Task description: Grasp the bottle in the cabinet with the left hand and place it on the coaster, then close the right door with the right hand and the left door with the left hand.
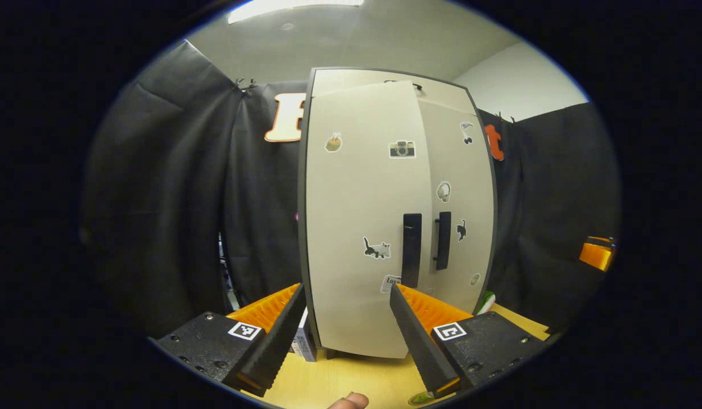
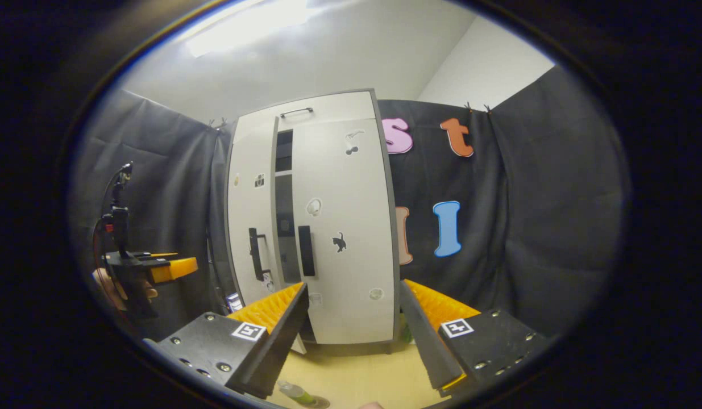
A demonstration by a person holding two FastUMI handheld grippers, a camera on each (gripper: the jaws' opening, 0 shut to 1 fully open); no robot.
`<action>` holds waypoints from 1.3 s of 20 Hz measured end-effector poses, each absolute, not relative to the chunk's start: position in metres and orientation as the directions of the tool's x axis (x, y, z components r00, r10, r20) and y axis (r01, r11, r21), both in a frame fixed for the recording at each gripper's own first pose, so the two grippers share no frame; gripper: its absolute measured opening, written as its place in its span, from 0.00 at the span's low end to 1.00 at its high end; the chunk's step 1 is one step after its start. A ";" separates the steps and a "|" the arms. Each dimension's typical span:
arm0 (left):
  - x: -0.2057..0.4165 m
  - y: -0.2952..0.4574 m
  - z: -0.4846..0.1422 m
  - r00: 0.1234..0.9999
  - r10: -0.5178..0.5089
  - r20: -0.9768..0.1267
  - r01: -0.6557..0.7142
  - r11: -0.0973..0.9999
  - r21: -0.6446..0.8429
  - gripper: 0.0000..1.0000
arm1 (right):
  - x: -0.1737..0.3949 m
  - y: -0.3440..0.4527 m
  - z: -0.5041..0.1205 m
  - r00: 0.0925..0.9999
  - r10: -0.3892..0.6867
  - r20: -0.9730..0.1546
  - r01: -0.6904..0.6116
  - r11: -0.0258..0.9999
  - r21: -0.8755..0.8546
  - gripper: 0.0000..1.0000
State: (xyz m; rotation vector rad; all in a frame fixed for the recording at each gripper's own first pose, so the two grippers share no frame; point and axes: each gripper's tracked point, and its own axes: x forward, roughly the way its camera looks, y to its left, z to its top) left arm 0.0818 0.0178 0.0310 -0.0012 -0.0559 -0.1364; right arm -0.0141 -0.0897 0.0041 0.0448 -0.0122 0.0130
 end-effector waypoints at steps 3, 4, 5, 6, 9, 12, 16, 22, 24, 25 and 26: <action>0.058 0.009 0.024 0.989 -0.137 0.047 0.137 0.991 0.015 0.94 | -0.023 -0.083 0.002 1.000 0.029 0.007 -0.030 0.999 0.041 0.96; 0.051 0.009 0.021 0.990 -0.135 0.041 0.134 0.991 0.020 0.89 | -0.026 -0.082 0.000 0.999 0.034 0.005 -0.034 0.999 0.038 0.96; 0.044 0.008 0.018 0.991 -0.132 0.036 0.131 0.991 0.023 0.94 | -0.028 -0.080 0.000 0.999 0.035 0.002 -0.035 0.999 0.032 0.96; 0.038 0.008 0.016 0.991 -0.127 0.028 0.127 0.992 0.018 0.94 | -0.030 -0.080 -0.001 0.999 0.036 0.001 -0.036 0.999 0.025 0.96; 0.023 0.014 0.014 0.995 -0.095 0.024 0.095 0.995 -0.005 0.94 | -0.032 -0.074 -0.002 0.999 0.039 0.005 -0.039 0.999 0.006 0.96; 0.014 0.016 0.013 0.995 -0.096 0.021 0.096 0.995 0.002 0.94 | -0.028 -0.066 -0.010 0.999 0.044 -0.015 -0.044 0.999 0.001 0.96; 0.014 0.022 0.014 0.996 -0.085 0.033 0.085 0.996 0.009 0.94 | -0.023 -0.057 -0.012 0.999 0.053 -0.008 -0.053 0.999 -0.010 0.96; 0.026 0.018 0.008 0.994 -0.108 0.032 0.110 0.992 -0.055 0.94 | -0.005 -0.056 -0.028 0.999 0.018 -0.050 -0.020 0.999 -0.036 0.96; 0.035 0.020 0.005 0.995 -0.099 0.032 0.100 0.994 -0.033 0.95 | 0.002 -0.057 -0.032 0.998 0.006 -0.062 -0.008 0.999 -0.038 0.96; 0.039 0.022 0.004 0.995 -0.090 0.034 0.091 0.996 -0.018 0.95 | 0.005 -0.058 -0.032 0.998 0.002 -0.062 -0.004 0.999 -0.038 0.96; 0.046 0.025 0.003 0.996 -0.082 0.035 0.082 0.997 0.001 0.95 | 0.009 -0.058 -0.031 0.998 -0.003 -0.055 0.001 0.999 -0.038 0.96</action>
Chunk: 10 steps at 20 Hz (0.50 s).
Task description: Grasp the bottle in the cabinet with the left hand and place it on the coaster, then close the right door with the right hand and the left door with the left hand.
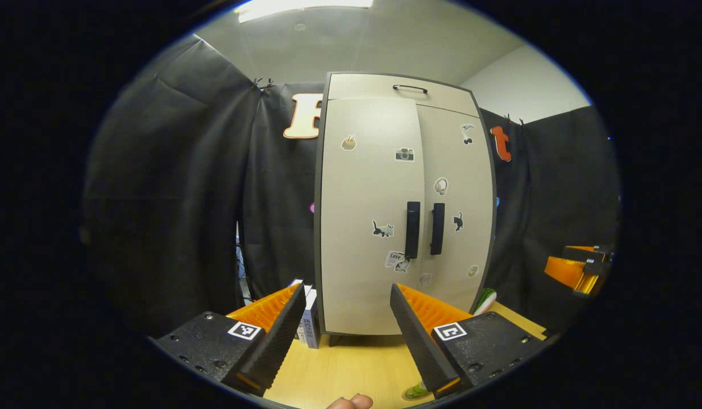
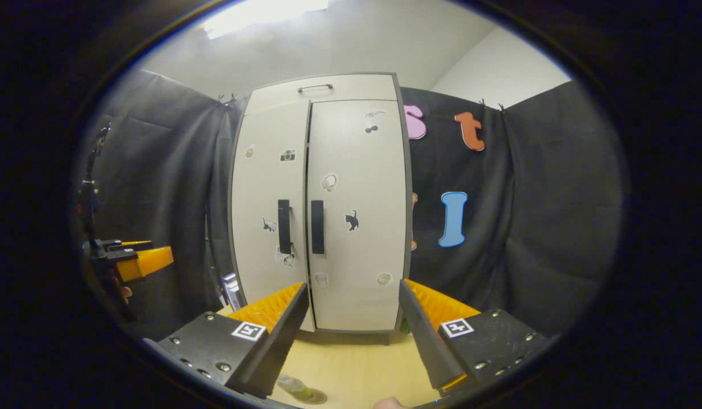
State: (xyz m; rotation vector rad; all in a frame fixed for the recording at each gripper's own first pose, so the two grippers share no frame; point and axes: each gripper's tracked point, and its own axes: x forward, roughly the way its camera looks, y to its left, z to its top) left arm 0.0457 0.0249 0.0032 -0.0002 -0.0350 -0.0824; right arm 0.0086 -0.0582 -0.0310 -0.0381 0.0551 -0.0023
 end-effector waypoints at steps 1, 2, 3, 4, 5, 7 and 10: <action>0.051 0.025 0.001 0.996 -0.085 0.030 0.085 0.996 0.022 0.95 | 0.013 -0.059 -0.030 0.999 -0.008 -0.047 0.006 0.999 -0.038 0.96; 0.055 0.024 0.000 0.996 -0.089 0.029 0.088 0.996 0.028 0.95 | 0.017 -0.060 -0.031 0.999 -0.012 -0.047 0.010 0.999 -0.037 0.96; 0.059 0.021 -0.001 0.994 -0.104 0.026 0.103 0.994 0.023 0.95 | 0.021 -0.061 -0.035 0.998 -0.018 -0.052 0.016 0.999 -0.034 0.96; 0.062 0.019 -0.002 0.993 -0.117 0.026 0.117 0.993 0.017 0.95 | 0.024 -0.061 -0.037 0.998 -0.021 -0.058 0.019 0.999 -0.032 0.94; 0.064 0.017 0.000 0.991 -0.128 0.032 0.127 0.992 0.008 0.95 | 0.027 -0.060 -0.039 0.998 -0.023 -0.062 0.021 0.999 -0.031 0.96; 0.071 0.015 0.000 0.990 -0.137 0.035 0.137 0.991 0.002 0.95 | 0.036 -0.057 -0.040 0.998 -0.022 -0.055 0.021 1.000 -0.020 0.96; 0.077 0.012 -0.004 0.990 -0.140 0.015 0.140 0.990 -0.002 0.95 | 0.047 -0.050 -0.042 0.999 -0.005 -0.043 0.006 1.000 0.025 0.96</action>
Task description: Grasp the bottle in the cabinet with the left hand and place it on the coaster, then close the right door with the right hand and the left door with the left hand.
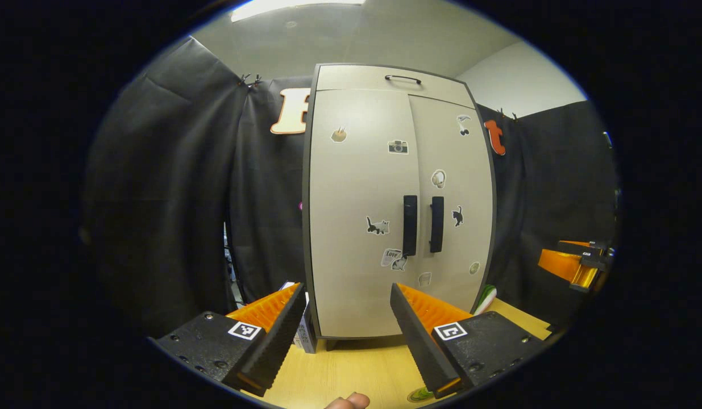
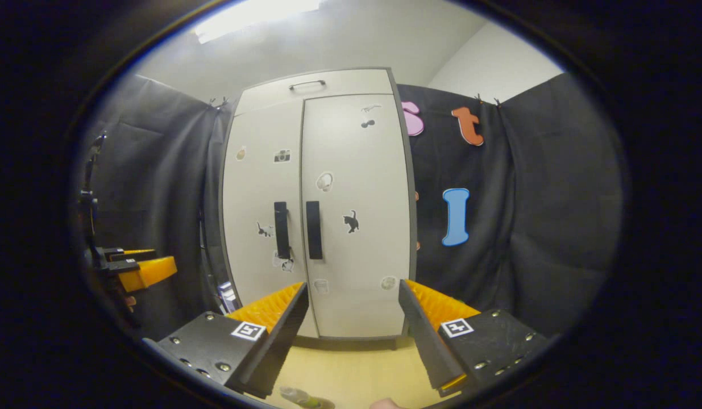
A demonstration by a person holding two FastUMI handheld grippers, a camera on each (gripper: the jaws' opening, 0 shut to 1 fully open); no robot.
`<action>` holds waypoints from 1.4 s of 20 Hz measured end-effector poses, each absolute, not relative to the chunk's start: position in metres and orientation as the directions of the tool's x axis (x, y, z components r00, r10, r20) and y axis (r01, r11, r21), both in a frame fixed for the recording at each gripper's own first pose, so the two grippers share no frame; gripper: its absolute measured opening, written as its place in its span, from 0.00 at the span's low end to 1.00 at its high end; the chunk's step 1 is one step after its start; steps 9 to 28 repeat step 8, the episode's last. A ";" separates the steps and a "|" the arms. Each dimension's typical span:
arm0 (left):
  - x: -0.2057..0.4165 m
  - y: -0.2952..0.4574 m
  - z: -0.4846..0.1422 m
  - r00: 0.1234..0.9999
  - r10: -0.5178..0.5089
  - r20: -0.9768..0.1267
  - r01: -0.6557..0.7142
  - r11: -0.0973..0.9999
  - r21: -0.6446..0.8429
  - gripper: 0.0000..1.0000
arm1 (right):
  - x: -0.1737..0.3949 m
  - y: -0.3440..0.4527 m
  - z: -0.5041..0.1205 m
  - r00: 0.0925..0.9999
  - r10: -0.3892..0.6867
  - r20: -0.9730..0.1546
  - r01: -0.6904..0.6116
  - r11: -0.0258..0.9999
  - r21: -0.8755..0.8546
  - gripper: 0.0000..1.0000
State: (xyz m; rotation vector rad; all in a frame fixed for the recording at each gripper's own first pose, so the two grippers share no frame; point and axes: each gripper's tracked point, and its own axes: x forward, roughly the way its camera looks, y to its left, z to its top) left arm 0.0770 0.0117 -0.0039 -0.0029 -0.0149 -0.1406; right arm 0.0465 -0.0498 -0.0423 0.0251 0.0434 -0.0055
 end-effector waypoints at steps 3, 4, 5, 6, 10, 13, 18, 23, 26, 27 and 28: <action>0.079 0.005 0.001 0.989 -0.149 0.014 0.149 0.989 -0.008 0.95 | 0.054 -0.051 -0.039 0.999 -0.014 -0.030 0.016 0.998 0.065 0.94; 0.081 0.000 0.003 0.987 -0.161 0.022 0.161 0.987 -0.006 0.95 | 0.055 -0.051 -0.038 1.000 -0.014 -0.028 0.016 0.997 0.078 0.94; 0.082 -0.006 0.004 0.984 -0.177 0.030 0.177 0.984 0.001 0.90 | 0.055 -0.052 -0.035 1.000 -0.014 -0.025 0.016 0.995 0.097 0.94; 0.083 -0.012 0.004 0.981 -0.193 0.036 0.192 0.981 0.012 0.91 | 0.057 -0.052 -0.034 1.000 -0.011 -0.026 0.014 0.994 0.111 0.96; 0.088 -0.021 0.004 0.975 -0.217 0.043 0.216 0.976 0.023 0.95 | 0.059 -0.059 -0.033 0.999 -0.036 -0.035 0.040 0.991 0.129 0.96; 0.088 -0.021 0.004 0.975 -0.217 0.043 0.216 0.976 0.023 0.95 | 0.059 -0.059 -0.033 0.999 -0.036 -0.035 0.040 0.991 0.129 0.96; 0.088 -0.021 0.004 0.975 -0.217 0.043 0.216 0.976 0.023 0.95 | 0.059 -0.059 -0.033 0.999 -0.036 -0.035 0.040 0.991 0.129 0.96; 0.088 -0.021 0.004 0.975 -0.217 0.043 0.216 0.976 0.023 0.95 | 0.059 -0.059 -0.033 0.999 -0.036 -0.035 0.040 0.991 0.129 0.96; 0.088 -0.021 0.004 0.975 -0.217 0.043 0.216 0.976 0.023 0.95 | 0.059 -0.059 -0.033 0.999 -0.036 -0.035 0.040 0.991 0.129 0.96; 0.088 -0.021 0.004 0.975 -0.217 0.043 0.216 0.976 0.023 0.95 | 0.059 -0.059 -0.033 0.999 -0.036 -0.035 0.040 0.991 0.129 0.96; 0.088 -0.021 0.004 0.975 -0.217 0.043 0.216 0.976 0.023 0.95 | 0.059 -0.059 -0.033 0.999 -0.036 -0.035 0.040 0.991 0.129 0.96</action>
